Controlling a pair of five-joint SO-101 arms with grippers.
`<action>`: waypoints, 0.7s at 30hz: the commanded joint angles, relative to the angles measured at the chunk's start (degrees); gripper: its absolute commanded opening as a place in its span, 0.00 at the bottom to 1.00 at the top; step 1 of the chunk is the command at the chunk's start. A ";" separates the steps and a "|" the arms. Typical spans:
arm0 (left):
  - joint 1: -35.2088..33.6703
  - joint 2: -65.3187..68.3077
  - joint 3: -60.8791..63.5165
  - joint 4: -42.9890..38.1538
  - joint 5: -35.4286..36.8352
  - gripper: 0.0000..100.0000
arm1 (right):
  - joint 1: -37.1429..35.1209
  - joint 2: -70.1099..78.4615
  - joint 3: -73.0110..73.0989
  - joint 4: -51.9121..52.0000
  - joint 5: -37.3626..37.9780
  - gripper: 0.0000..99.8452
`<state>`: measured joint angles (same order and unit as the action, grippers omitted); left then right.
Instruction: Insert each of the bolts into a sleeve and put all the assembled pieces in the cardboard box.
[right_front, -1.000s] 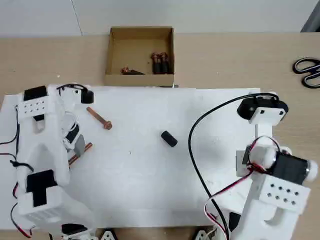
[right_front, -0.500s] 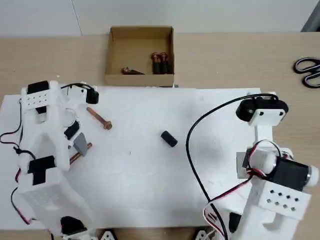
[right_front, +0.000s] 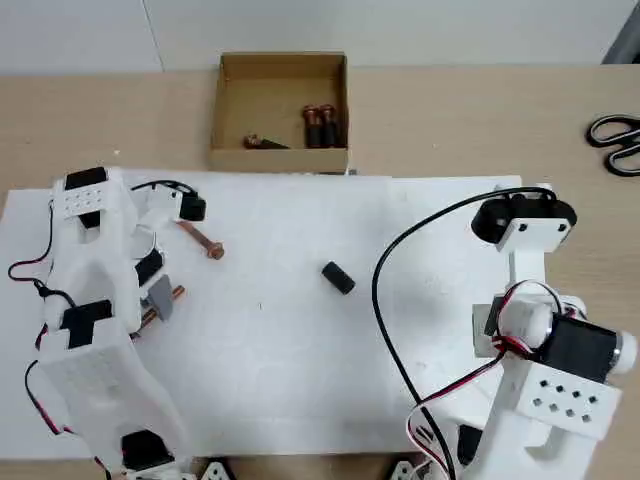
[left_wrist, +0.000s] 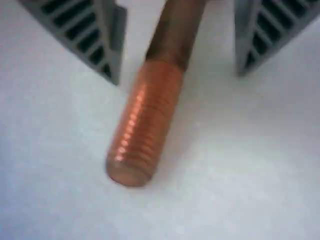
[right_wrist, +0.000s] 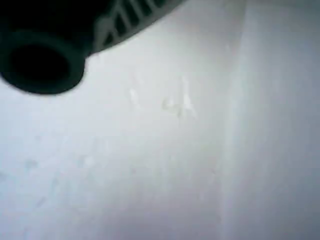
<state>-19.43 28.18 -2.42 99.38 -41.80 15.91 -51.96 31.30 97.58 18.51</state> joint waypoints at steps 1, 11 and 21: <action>-0.35 2.73 -0.57 0.97 -0.44 0.08 | 0.48 -1.36 -0.62 -0.92 0.09 0.00; -0.35 3.25 -0.57 1.05 3.34 0.01 | 0.48 -1.36 -0.62 -1.01 -1.32 0.00; -0.18 -19.16 -0.75 -0.18 13.80 0.01 | 0.22 -1.36 -0.62 -1.89 -2.37 0.00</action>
<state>-19.43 17.71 -2.15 98.95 -30.37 15.91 -52.48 31.30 96.88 16.92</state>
